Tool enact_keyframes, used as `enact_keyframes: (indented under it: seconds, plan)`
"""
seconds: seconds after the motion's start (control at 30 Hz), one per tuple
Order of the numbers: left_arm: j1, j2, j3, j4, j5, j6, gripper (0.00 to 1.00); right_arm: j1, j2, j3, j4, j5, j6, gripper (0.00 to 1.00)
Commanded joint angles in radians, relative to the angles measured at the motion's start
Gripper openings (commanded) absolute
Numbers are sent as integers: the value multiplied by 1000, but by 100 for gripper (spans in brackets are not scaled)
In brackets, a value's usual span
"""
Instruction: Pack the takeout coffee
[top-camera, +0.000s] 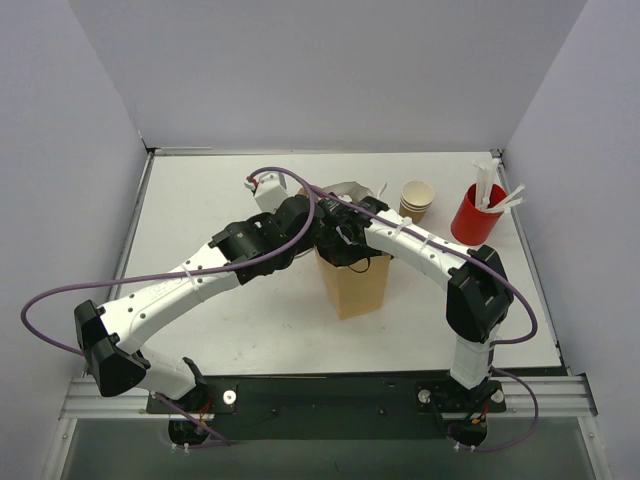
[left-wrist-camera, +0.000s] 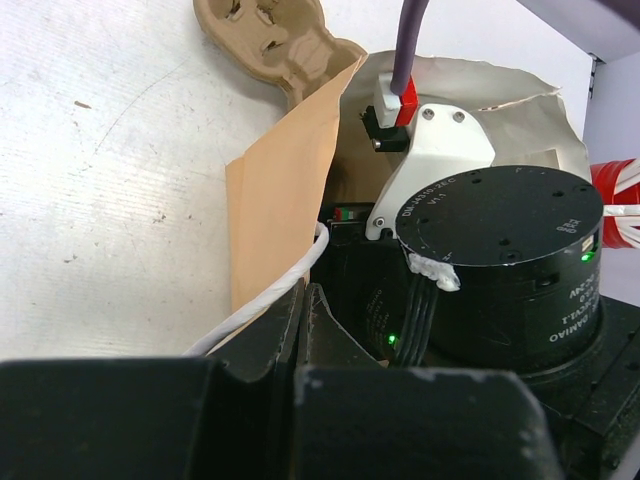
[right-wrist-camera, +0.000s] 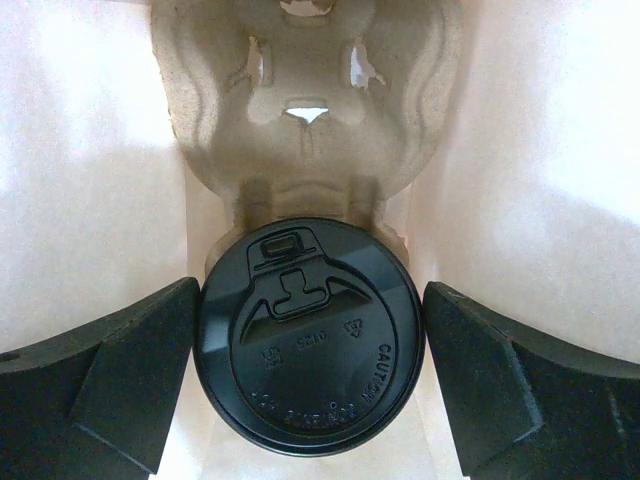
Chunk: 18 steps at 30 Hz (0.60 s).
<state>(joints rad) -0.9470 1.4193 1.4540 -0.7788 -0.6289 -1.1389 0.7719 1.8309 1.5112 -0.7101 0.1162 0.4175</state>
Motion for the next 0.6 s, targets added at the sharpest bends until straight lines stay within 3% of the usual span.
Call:
enact_keyframes:
  seconds: [0.0, 0.57]
  plan:
    - [11, 7, 42, -31, -37, 16, 0, -3, -22, 38, -92, 7, -8, 88]
    - [13, 24, 58, -36, -31, 25, 0, -3, -58, 75, -121, 20, -2, 87]
